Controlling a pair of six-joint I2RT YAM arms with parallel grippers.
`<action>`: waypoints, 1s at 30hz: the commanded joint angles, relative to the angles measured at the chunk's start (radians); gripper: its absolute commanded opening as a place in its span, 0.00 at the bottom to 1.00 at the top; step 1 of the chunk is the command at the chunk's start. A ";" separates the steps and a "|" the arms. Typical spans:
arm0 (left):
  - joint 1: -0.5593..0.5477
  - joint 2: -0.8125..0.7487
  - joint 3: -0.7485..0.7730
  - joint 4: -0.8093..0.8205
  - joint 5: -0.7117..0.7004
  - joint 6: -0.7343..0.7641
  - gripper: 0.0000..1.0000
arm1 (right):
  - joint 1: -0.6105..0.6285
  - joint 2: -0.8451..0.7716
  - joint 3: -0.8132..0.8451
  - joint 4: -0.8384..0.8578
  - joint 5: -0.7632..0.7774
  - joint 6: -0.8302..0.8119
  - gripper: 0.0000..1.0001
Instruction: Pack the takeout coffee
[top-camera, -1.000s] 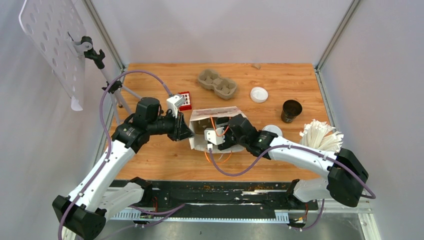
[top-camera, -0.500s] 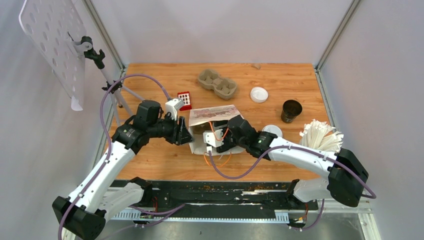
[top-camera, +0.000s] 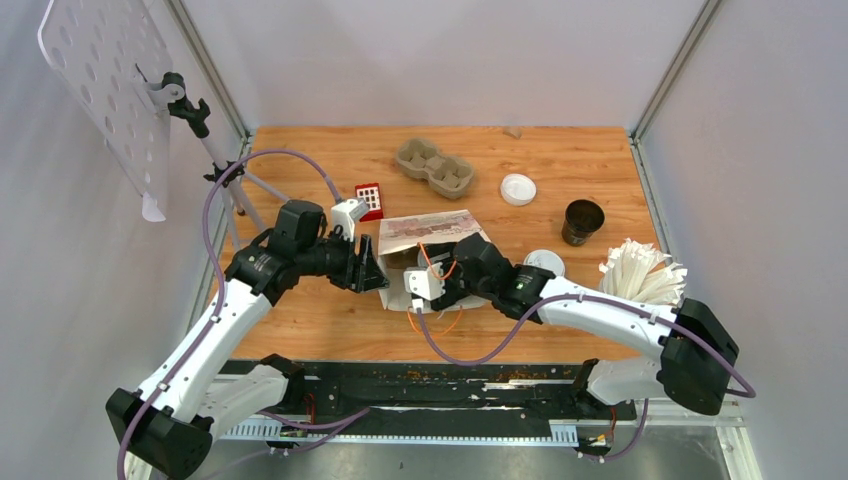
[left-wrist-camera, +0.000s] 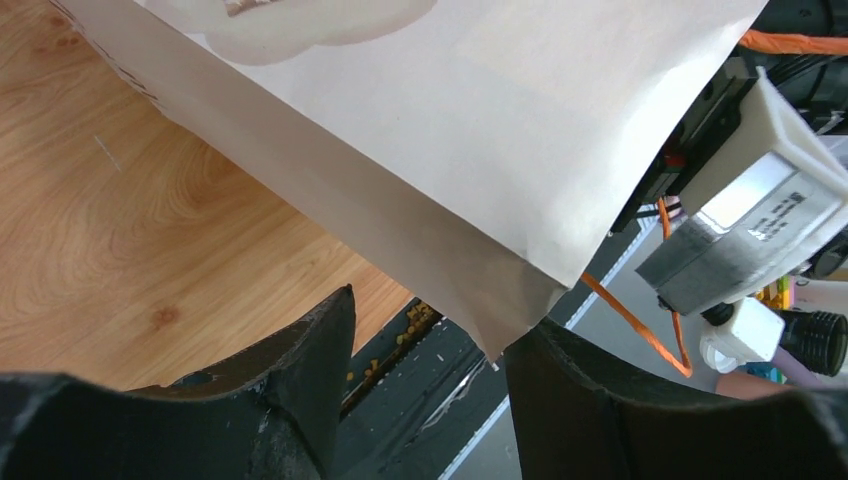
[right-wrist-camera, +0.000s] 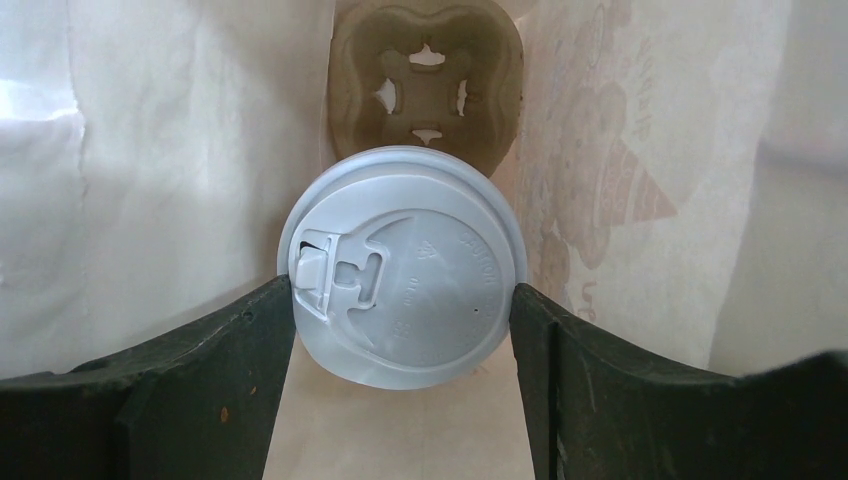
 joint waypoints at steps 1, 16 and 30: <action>-0.004 0.000 0.049 -0.023 0.028 -0.022 0.66 | 0.006 0.033 0.010 0.058 0.006 -0.029 0.61; -0.004 -0.020 0.002 0.062 -0.039 -0.113 0.74 | 0.007 0.076 -0.002 0.157 0.065 -0.031 0.60; -0.004 -0.011 -0.035 0.093 -0.050 -0.141 0.53 | 0.005 0.048 -0.011 0.145 0.058 -0.014 0.60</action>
